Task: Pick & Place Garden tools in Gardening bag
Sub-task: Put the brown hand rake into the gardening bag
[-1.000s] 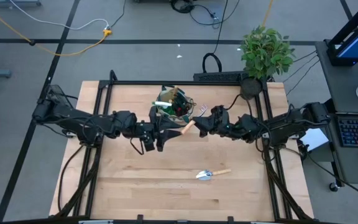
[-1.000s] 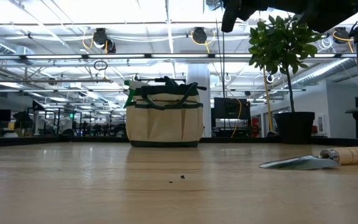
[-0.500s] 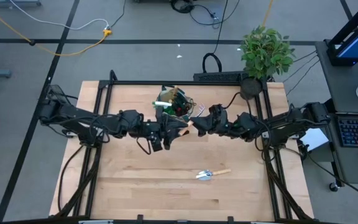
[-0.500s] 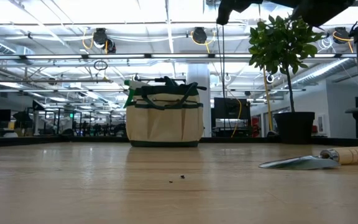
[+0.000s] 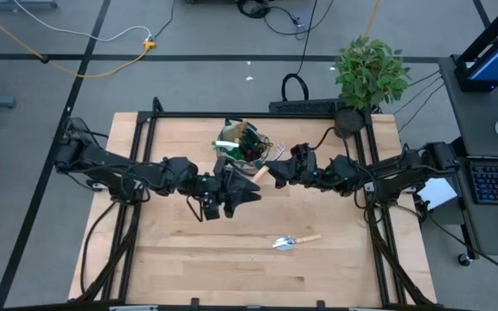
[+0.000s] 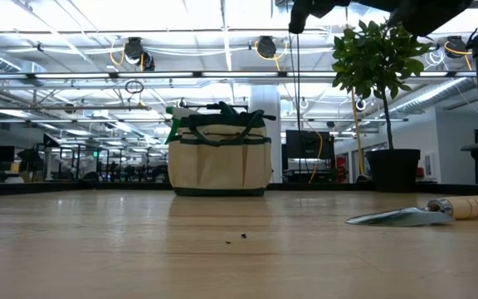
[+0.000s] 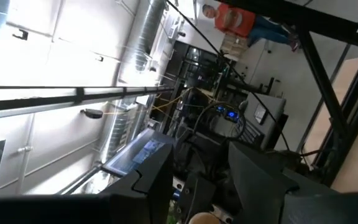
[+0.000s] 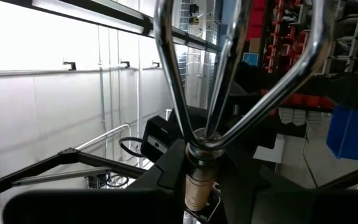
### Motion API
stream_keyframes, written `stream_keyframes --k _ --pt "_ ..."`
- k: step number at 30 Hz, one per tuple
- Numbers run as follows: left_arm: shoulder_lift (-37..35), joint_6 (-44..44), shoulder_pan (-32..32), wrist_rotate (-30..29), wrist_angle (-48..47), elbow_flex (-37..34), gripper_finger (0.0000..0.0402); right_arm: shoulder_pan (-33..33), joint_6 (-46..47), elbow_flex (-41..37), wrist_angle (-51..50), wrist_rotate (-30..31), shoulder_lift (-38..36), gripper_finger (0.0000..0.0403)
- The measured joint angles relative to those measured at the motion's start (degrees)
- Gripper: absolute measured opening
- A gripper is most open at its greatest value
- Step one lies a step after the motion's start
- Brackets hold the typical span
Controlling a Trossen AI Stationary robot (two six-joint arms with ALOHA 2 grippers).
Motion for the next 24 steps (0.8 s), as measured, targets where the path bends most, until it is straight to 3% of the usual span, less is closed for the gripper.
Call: stream_keyframes --k 15,24 --pt "0.0 1.42 2.06 3.17 0.05 0.0 0.0161 0.09 2.81 0.21 -0.18 -0.23 0.0 0.0059" --pt "0.0 1.2 3.26 5.55 0.98 0.0 0.0161 0.02 3.43 6.92 -2.69 -5.9 3.62 0.0059"
